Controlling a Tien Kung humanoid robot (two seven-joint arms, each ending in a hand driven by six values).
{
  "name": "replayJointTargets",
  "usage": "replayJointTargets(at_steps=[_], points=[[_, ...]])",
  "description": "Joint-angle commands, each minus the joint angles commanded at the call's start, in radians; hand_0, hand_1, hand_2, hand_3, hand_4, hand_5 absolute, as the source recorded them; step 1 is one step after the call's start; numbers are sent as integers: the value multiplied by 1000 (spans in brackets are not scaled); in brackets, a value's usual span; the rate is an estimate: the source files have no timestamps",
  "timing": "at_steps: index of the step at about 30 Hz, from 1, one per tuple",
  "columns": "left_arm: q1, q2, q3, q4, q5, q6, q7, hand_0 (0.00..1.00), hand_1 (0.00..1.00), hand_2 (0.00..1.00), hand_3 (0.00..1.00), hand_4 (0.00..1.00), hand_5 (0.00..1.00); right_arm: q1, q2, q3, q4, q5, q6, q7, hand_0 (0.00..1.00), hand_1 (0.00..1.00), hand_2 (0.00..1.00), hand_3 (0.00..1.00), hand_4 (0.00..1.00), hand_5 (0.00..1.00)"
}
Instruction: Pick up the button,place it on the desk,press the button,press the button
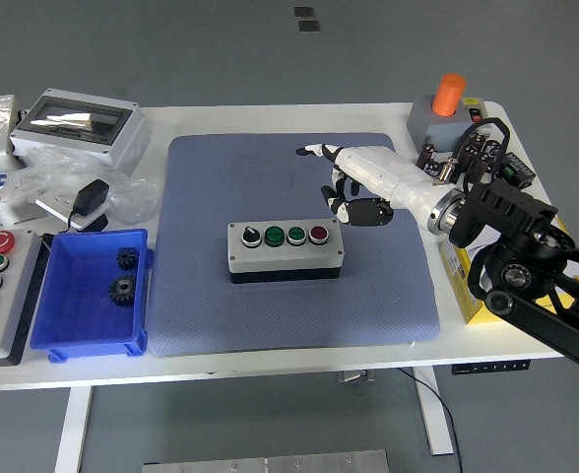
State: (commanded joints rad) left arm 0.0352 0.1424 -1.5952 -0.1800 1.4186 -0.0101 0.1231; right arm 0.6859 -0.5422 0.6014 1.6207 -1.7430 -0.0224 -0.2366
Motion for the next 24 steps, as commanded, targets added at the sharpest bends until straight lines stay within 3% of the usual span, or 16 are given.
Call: replayJointTargets(at_steps=[5,6,11,12,19,24], points=[[-1,-1,1,0,1,-1,0,734,738,685,815,676,160,-12,42,-14,-42,-112,-14,-28,455,570,615,902,748,255],[-1,-2,1,0,1,-1,0,735,739,687,816,682,166,-15,49,-16,-48,-130,-15,-31,753,875,970,998,903,371],[1,-1,-3,0,6,-1,3,735,739,687,816,682,166,-24,78,-30,-65,-151,-15,-35,753,875,970,998,903,371],[1,-1,-3,0,7,-1,3,734,738,688,816,685,168,-25,84,-34,-67,-150,-14,-36,998,998,998,998,987,451],[0,-2,-4,0,11,-3,3,734,739,688,816,687,170,-22,121,-61,-82,-126,-9,-36,998,998,998,998,995,447],[-3,-1,-6,0,14,-4,2,735,739,688,815,688,171,-6,163,-94,-132,-116,-11,-40,998,998,998,998,998,443]])
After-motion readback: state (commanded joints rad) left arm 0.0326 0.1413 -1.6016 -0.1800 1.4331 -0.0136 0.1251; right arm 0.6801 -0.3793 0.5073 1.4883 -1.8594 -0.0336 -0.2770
